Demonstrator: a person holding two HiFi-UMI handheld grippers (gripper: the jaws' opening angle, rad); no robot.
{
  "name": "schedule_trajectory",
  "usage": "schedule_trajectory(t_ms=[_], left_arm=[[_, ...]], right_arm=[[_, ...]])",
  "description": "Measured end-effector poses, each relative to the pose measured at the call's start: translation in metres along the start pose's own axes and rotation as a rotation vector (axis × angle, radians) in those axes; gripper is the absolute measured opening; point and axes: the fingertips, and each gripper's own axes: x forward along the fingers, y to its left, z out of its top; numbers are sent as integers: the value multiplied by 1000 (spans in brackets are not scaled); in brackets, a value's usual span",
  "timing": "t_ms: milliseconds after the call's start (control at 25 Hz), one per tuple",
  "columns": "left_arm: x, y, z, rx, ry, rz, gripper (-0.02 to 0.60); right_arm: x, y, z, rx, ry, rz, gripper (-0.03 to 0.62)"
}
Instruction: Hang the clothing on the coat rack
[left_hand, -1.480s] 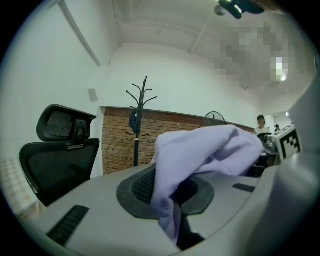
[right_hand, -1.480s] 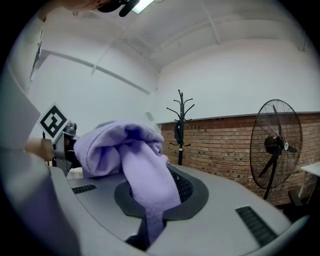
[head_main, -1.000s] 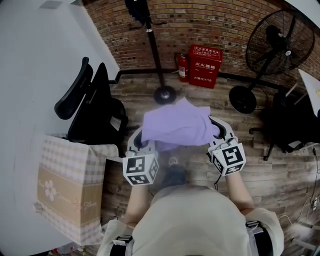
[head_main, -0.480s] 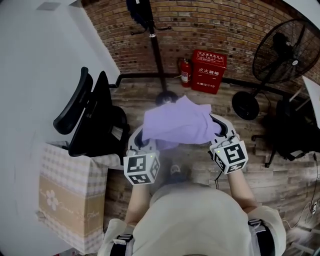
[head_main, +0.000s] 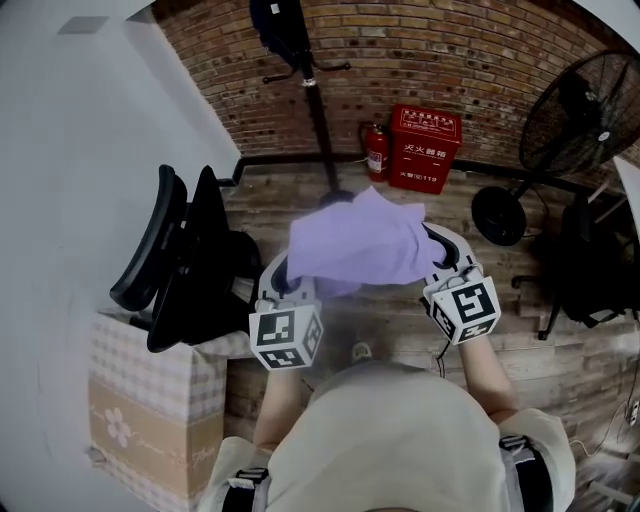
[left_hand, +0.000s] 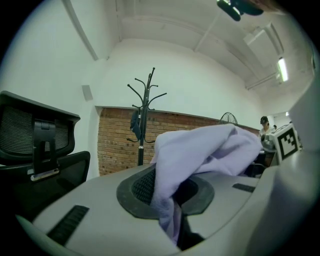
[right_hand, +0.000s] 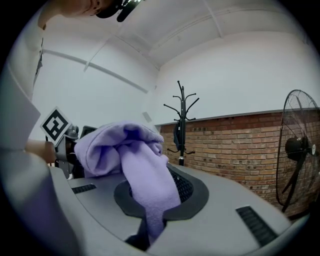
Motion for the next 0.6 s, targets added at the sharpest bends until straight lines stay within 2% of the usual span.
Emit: schedule_trajectory(t_ms=[600], left_arm=[[76, 54, 16, 16, -11, -25, 38]], right_arm=[[92, -23, 1, 5, -14, -28, 14]])
